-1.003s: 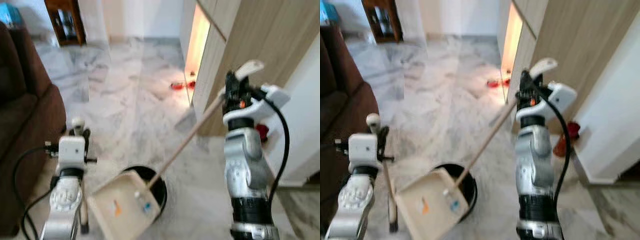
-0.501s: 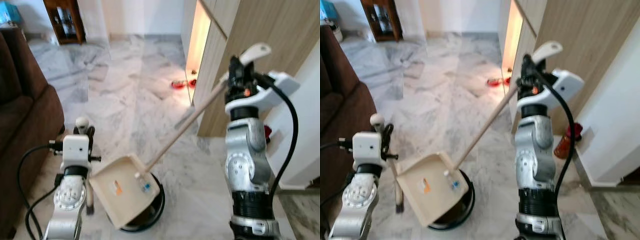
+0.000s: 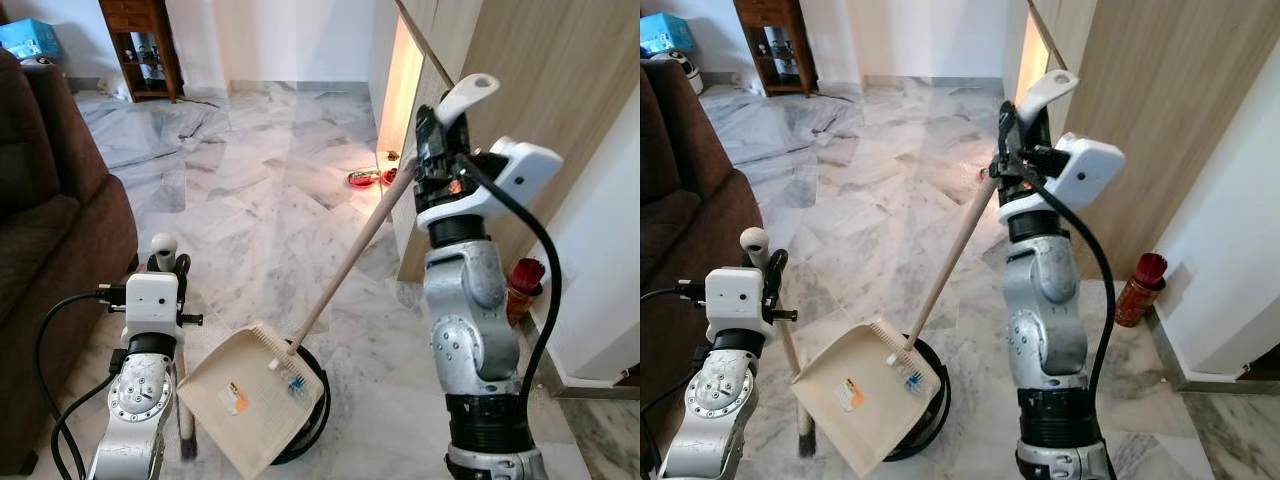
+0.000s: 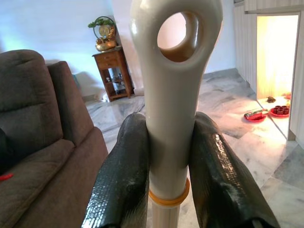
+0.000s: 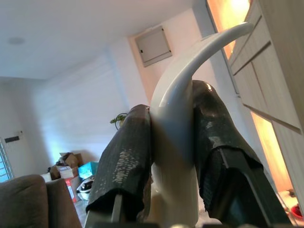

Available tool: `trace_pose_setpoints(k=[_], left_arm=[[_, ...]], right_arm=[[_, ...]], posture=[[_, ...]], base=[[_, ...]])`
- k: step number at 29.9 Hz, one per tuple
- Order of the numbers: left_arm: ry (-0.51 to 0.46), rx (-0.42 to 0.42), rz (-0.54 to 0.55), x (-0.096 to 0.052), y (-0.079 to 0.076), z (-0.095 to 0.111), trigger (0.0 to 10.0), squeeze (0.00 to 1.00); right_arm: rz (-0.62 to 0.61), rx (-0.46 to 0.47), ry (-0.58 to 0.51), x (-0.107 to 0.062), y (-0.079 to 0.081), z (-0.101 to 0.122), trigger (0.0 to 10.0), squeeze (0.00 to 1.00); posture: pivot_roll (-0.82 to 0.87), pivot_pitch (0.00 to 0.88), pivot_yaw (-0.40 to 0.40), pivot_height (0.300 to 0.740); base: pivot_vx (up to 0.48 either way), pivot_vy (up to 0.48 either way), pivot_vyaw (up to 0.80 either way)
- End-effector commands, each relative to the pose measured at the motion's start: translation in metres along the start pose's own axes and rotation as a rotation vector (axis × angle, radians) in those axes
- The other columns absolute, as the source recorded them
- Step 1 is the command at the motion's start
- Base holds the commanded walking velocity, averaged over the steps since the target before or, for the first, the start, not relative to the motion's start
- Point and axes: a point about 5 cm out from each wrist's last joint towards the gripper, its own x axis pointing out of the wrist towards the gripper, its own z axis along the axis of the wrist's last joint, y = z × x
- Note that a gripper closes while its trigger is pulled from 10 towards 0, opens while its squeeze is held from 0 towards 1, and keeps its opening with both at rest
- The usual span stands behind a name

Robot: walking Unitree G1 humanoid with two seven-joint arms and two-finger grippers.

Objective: Sweep floor

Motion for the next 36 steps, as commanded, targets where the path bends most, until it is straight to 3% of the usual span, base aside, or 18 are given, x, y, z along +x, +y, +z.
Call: trace_pose_setpoints(k=[1, 6, 20, 25, 36], left_arm=[[-0.04, 0.017, -0.005, 0.002, -0.001, 0.006, 10.0, 0.0], [-0.04, 0.02, -0.012, 0.001, -0.003, 0.006, 10.0, 0.0], [-0.043, 0.027, -0.024, 0.001, -0.005, 0.006, 10.0, 0.0], [-0.045, 0.034, -0.036, 0.001, -0.006, 0.006, 10.0, 0.0], [-0.049, 0.033, -0.036, 0.001, -0.007, 0.006, 10.0, 0.0]], right_arm=[[0.059, 0.002, -0.106, 0.002, 0.017, 0.02, 10.0, 0.0], [0.117, -0.048, -0.114, -0.002, 0.031, 0.019, 10.0, 0.0], [0.039, -0.082, -0.207, -0.004, 0.043, 0.029, 10.0, 0.0], [0.106, -0.223, -0.279, -0.009, 0.059, 0.034, 10.0, 0.0], [0.156, -0.281, -0.321, -0.015, 0.072, 0.036, 10.0, 0.0]], posture=[[0.03, 0.0, -0.004, 0.74], [0.03, 0.0, -0.005, 0.74], [0.04, 0.0, -0.008, 0.74], [0.03, 0.0, -0.006, 0.74], [0.04, 0.0, -0.009, 0.74]], base=[[0.0, 0.0, 0.0], [0.0, 0.0, 0.0], [0.0, 0.0, 0.0], [0.0, 0.0, 0.0], [0.0, 0.0, 0.0]])
